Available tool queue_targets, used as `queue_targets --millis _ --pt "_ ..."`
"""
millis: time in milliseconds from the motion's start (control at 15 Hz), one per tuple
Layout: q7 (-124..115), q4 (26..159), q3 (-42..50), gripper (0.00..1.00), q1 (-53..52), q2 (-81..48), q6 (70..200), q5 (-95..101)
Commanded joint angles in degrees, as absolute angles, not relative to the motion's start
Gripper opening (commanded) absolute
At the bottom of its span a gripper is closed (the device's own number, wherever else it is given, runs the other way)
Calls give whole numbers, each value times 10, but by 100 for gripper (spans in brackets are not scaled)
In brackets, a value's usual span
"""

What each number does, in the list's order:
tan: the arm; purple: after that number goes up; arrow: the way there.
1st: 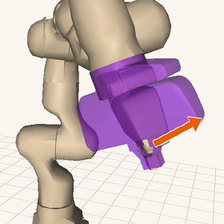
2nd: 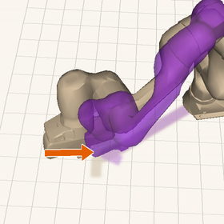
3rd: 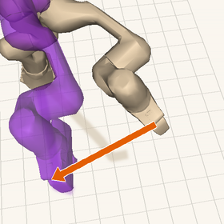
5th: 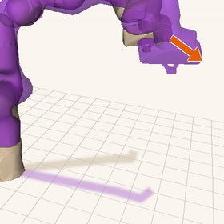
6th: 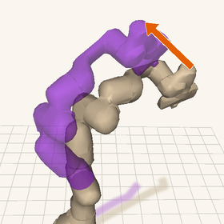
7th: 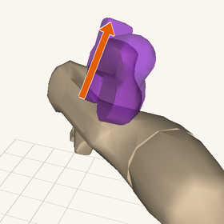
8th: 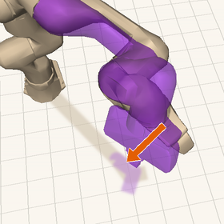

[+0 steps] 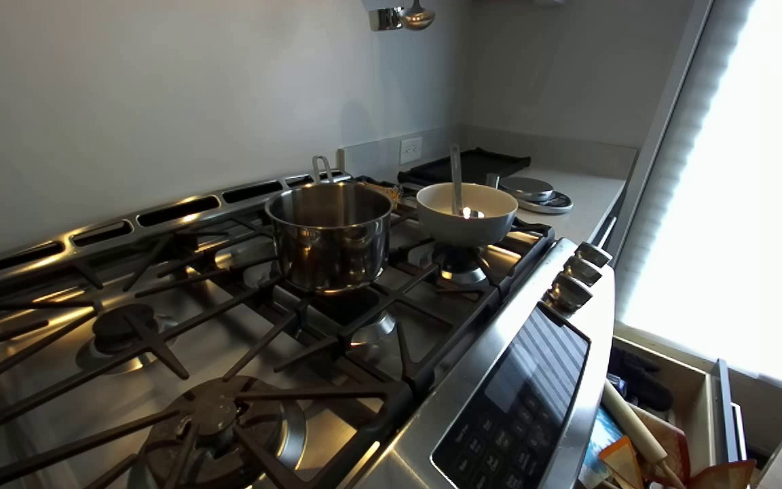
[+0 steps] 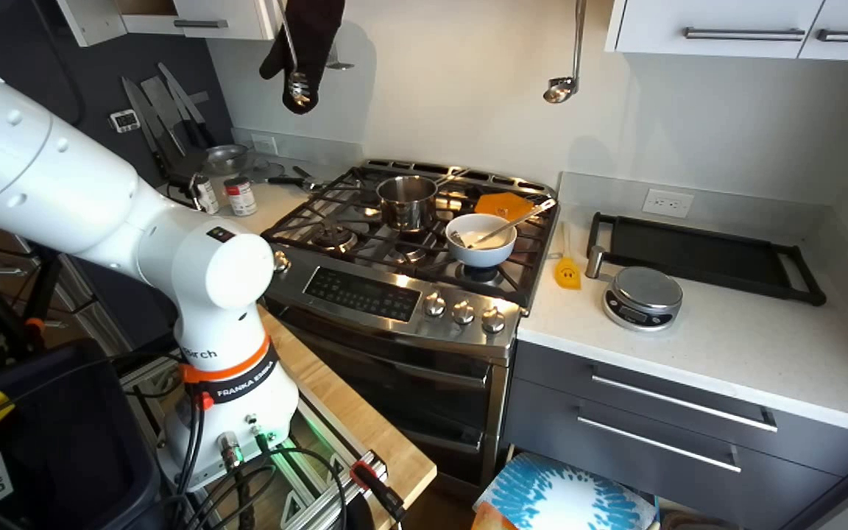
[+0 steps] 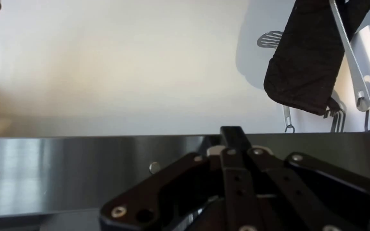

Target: Turn off the kitchen hood light

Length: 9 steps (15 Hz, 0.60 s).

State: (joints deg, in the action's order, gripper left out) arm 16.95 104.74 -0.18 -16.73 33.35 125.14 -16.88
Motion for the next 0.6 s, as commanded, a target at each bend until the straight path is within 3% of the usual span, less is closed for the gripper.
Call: queue_targets --millis 0,533 --pt "165 1033 -3 0 -160 334 1229 -168" --pt "166 1024 -4 0 -158 323 1228 -169"
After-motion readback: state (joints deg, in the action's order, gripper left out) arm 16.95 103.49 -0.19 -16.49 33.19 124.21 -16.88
